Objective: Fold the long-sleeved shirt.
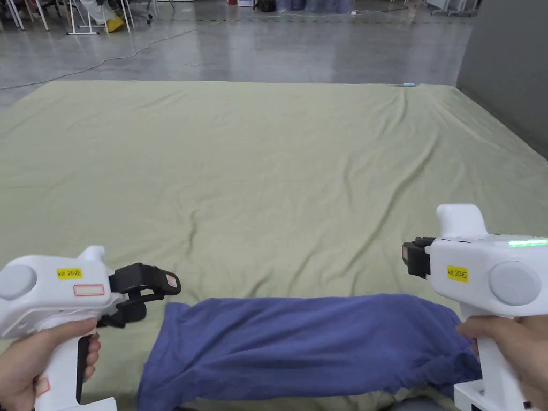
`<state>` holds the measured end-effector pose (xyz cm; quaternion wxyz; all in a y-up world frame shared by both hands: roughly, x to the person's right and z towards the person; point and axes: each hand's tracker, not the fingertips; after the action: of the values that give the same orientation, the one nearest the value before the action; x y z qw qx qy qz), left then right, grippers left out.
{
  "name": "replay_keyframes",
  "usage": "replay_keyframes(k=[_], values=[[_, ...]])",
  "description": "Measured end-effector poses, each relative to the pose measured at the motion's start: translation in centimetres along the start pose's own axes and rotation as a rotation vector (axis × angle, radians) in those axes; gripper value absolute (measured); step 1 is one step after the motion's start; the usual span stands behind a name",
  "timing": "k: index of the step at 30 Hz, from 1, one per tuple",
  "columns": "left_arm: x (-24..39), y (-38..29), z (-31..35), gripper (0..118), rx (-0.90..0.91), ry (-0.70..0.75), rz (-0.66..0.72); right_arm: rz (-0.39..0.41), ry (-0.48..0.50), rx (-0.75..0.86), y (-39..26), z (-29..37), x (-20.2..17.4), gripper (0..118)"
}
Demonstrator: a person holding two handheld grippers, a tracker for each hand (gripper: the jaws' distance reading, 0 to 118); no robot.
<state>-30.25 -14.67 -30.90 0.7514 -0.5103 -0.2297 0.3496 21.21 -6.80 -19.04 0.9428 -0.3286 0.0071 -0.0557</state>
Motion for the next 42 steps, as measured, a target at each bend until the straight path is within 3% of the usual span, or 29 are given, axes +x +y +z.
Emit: replay_keyframes(k=[3,7,9,13,16,20,21,22,23,24,25,26,33,42], values=[[-4.3,-0.2,-1.5,82,-0.022,-0.060,0.104,-0.043,0.045,-0.037,-0.3,-0.6,-0.1,0],[-6.6,-1.2,-3.5,82,-0.101,0.007,0.036,0.002,0.025,-0.050,-0.4,-1.2,-1.1,0],[-6.4,-1.3,-3.6,81,-0.073,-0.102,-0.006,0.015,0.021,-0.054,-0.3,-1.4,-1.3,0],[-5.8,-1.4,-6.2,81,-0.197,-0.236,0.050,0.011,0.026,-0.063,-0.1,-1.8,-1.6,0],[-4.5,-1.9,-8.9,80,-0.234,-0.237,-0.055,0.008,0.025,-0.062,-0.1,-1.8,-1.7,0],[-4.3,-0.3,-10.9,80,-0.266,-0.216,-0.081,0.007,0.019,-0.064,-0.2,-1.5,-1.8,0],[-4.2,0.1,-10.8,77,-0.273,-0.212,-0.088,0.008,0.016,-0.067,-0.3,-1.5,-1.7,0],[-4.4,0.1,-10.3,62,-0.276,-0.202,-0.100,0.007,0.013,-0.067,-0.3,-1.4,-1.6,0],[-4.5,0.0,-10.0,25,-0.264,-0.136,-0.155,0.005,0.011,-0.068,-0.4,-1.4,-1.6,0],[-4.4,-0.1,-9.9,3,-0.235,-0.048,-0.221,0.003,0.010,-0.070,-0.5,-1.4,-1.5,0],[-4.6,-0.5,-9.8,3,-0.235,-0.011,-0.248,0.001,0.010,-0.072,-0.6,-1.4,-1.5,0],[-5.1,-0.2,-9.8,3,-0.276,-0.070,-0.219,-0.001,0.009,-0.073,-0.7,-1.3,-1.5,0],[-5.4,0.9,-7.9,3,-0.143,-0.136,-0.171,-0.001,0.006,-0.079,-0.7,-1.3,-1.8,0],[-8.3,4.9,0.6,3,-0.006,0.000,-0.135,0.002,0.006,-0.068,-0.4,-1.1,-1.8,0]])
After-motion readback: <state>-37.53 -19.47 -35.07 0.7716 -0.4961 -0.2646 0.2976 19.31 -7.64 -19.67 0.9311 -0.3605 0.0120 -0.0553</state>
